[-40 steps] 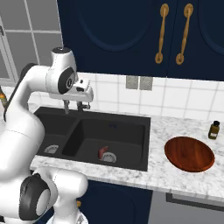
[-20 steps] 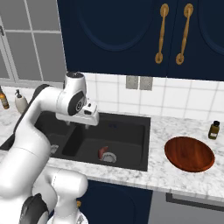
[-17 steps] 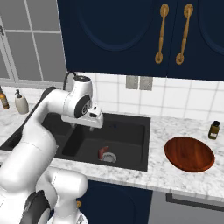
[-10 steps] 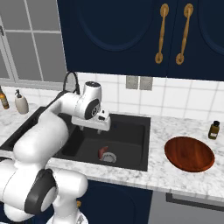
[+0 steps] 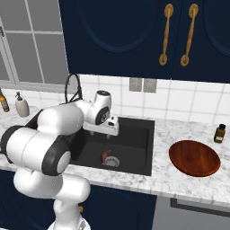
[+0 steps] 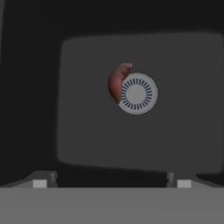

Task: Pick the potato from the sink and place it in the bowl. Then pick the bowl and place it in the microwave. Then close the microwave door and press the start button.

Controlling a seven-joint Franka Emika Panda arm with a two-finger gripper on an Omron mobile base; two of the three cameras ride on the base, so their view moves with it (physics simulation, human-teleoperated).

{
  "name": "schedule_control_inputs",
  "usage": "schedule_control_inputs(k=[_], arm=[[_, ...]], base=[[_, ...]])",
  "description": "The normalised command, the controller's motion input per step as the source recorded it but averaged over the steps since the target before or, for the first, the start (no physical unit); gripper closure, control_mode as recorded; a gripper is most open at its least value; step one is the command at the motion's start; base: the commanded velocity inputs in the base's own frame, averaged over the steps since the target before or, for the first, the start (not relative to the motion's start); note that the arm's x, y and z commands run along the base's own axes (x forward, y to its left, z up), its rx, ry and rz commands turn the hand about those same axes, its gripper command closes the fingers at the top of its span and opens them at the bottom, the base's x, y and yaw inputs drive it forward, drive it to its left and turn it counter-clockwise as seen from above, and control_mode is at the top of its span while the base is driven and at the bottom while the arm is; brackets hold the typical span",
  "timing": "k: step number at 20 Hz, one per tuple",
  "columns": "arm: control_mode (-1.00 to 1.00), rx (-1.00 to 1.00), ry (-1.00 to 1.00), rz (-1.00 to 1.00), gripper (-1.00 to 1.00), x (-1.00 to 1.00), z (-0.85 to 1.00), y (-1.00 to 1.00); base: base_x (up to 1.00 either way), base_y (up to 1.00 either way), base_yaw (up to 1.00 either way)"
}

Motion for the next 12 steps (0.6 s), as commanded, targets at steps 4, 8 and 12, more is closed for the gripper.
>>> schedule_control_inputs(k=[4, 8, 12], arm=[[-1.0, 0.0, -0.06, 0.0, -1.0, 0.38, -0.53, -0.01], [-1.0, 0.0, -0.03, -0.05, -1.0, 0.34, -0.54, 0.01], [-1.0, 0.0, 0.02, -0.06, -1.0, 0.46, -0.43, 0.0]], base=[[0.0, 0.0, 0.0], [0.0, 0.0, 0.0], [0.0, 0.0, 0.0]])
